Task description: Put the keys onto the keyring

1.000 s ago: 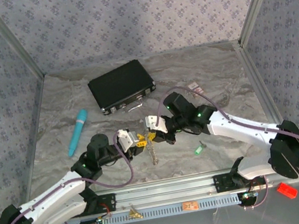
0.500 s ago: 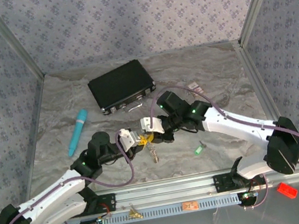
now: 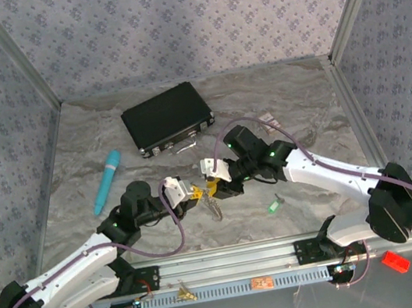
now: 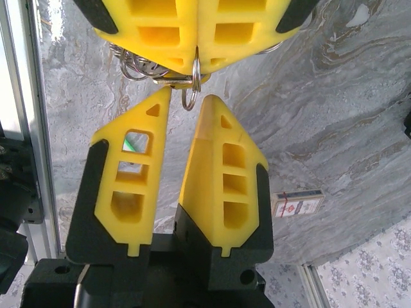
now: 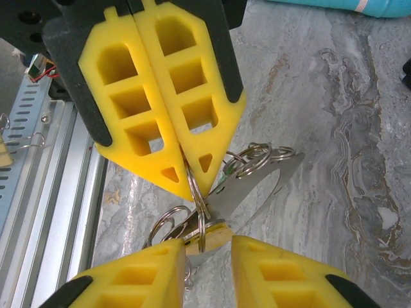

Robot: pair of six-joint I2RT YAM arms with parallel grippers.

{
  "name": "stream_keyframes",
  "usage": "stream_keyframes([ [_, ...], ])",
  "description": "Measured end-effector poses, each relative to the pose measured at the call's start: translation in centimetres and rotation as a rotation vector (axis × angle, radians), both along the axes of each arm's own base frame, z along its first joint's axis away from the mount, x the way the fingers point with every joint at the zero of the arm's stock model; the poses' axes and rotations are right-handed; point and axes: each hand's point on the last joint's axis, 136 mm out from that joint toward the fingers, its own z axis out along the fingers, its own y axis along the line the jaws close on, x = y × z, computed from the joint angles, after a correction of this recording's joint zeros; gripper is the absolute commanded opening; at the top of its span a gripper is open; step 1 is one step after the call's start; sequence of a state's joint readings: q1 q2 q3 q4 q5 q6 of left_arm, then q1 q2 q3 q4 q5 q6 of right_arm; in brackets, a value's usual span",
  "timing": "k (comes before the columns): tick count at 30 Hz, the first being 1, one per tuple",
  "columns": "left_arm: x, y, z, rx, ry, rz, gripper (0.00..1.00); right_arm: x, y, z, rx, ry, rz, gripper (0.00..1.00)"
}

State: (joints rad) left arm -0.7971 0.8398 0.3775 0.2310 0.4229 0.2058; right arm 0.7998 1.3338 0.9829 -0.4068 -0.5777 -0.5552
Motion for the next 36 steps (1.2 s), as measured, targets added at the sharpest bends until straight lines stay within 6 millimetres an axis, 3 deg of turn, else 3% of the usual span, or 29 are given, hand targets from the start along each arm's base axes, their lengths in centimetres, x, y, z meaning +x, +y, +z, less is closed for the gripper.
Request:
stream_keyframes([
  [3,-0.1,-0.1,0.0,0.000,-0.005,-0.005,0.00,0.0,0.1,0.1,0.008,0.003,0.002,0.15],
  [6,-0.1,-0.1,0.1,-0.001,-0.008,-0.005,0.00,-0.1,0.2,0.2,0.014,0.006,0.005,0.01],
  [12,-0.1,-0.1,0.2,-0.007,-0.016,-0.005,0.00,0.1,0.2,-0.5,-0.009,0.038,-0.007,0.00],
  [13,-0.1,-0.1,0.2,-0.016,-0.023,-0.006,0.00,0.3,0.2,-0.9,-0.021,0.051,-0.010,0.01],
  [17,-0.1,-0.1,0.2,-0.042,-0.044,-0.005,0.00,0.5,0.4,-1.3,-0.034,0.077,-0.024,0.26],
  [19,-0.2,-0.1,0.3,-0.049,-0.049,-0.010,0.00,0.5,0.3,-1.0,-0.024,0.071,-0.030,0.32],
  [28,-0.4,-0.2,0.4,-0.064,-0.041,-0.010,0.00,0.0,-0.2,1.5,0.092,-0.031,-0.029,0.32],
  [36,-0.3,-0.2,0.6,-0.071,-0.048,-0.010,0.00,-0.2,0.8,1.2,0.108,-0.027,0.003,0.25],
])
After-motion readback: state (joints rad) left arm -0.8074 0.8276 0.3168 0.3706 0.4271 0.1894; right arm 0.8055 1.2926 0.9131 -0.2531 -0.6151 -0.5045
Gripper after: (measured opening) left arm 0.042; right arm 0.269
